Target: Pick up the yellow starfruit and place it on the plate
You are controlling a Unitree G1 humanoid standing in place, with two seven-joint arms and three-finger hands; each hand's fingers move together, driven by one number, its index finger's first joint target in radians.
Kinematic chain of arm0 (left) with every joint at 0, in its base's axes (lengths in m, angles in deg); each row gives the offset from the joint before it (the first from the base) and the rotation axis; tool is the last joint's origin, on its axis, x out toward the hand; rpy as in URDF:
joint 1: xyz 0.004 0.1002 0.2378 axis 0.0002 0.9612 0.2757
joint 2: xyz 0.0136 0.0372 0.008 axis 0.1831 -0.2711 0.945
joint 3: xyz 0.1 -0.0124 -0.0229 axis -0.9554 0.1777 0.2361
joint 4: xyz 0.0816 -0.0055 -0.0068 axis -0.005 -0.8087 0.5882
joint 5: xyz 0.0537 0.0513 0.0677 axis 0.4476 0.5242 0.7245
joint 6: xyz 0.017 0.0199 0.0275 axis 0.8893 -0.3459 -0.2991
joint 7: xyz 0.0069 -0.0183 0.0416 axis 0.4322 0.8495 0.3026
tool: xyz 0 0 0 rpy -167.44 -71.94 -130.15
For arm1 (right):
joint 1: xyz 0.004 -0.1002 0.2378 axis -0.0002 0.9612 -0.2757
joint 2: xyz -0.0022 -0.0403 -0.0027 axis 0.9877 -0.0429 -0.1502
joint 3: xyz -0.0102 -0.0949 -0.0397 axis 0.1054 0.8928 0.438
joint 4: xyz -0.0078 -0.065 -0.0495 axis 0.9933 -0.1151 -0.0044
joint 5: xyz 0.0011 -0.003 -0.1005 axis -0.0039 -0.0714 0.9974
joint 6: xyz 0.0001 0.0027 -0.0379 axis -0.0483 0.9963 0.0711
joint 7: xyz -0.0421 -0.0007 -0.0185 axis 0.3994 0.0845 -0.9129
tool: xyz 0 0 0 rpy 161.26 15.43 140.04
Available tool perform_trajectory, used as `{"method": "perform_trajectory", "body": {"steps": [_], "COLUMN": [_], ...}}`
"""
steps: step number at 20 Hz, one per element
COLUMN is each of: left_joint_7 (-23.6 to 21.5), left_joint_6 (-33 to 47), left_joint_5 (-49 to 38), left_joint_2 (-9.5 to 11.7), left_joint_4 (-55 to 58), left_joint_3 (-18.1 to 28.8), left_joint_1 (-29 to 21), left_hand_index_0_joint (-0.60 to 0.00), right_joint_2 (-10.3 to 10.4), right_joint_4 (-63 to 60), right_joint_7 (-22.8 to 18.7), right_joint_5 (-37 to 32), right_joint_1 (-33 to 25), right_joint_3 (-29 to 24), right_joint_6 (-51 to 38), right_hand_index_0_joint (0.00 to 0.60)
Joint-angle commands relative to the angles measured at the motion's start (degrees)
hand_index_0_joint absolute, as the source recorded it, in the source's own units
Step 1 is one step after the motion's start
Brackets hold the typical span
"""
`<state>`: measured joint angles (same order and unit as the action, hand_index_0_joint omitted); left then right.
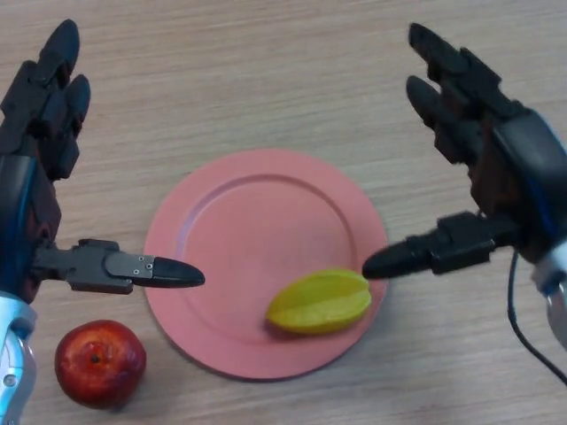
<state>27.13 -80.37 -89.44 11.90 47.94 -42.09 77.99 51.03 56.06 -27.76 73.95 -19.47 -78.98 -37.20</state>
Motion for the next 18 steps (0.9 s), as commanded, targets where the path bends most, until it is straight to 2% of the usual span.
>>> {"method": "perform_trajectory", "body": {"steps": [1,4,6,11,15,18], "left_joint_7": [0.0,-1.2,-1.2,-1.7,-1.4,-0.9], "left_joint_6": [6.3,7.4,7.5,9.9,8.2,8.7], "left_joint_5": [1.1,1.7,2.4,1.9,1.7,1.8], "left_joint_2": [0.8,1.1,1.4,1.3,1.8,1.8], "left_joint_4": [2.5,0.3,0.1,0.1,1.1,1.1], "left_joint_3": [1.2,2.4,2.1,2.9,4.1,4.3], "left_joint_1": [-0.7,-1.4,-1.8,-1.4,-1.6,-1.4], "left_hand_index_0_joint": [0.0,0.0,0.0,0.0,0.0,0.0], "right_joint_2": [-1.5,-1.9,-1.9,-2.9,-2.1,-2.1], "right_joint_4": [5.1,6.9,6.8,6.4,5.7,5.2], "right_joint_7": [-2.2,-3.4,-4.1,-2.7,-2.9,-4.7], "right_joint_5": [-3.6,-2.0,-1.5,-0.3,-0.2,-0.6], "right_joint_1": [0.5,3.4,3.6,2.5,3.1,2.7], "right_joint_3": [-4.2,-5.1,-5.2,-6.6,-5.6,-5.7], "right_joint_6": [-5.4,-5.7,-6.0,-6.6,-8.0,-9.6], "right_hand_index_0_joint": [0.0,0.0,0.0,0.0,0.0,0.0]}}
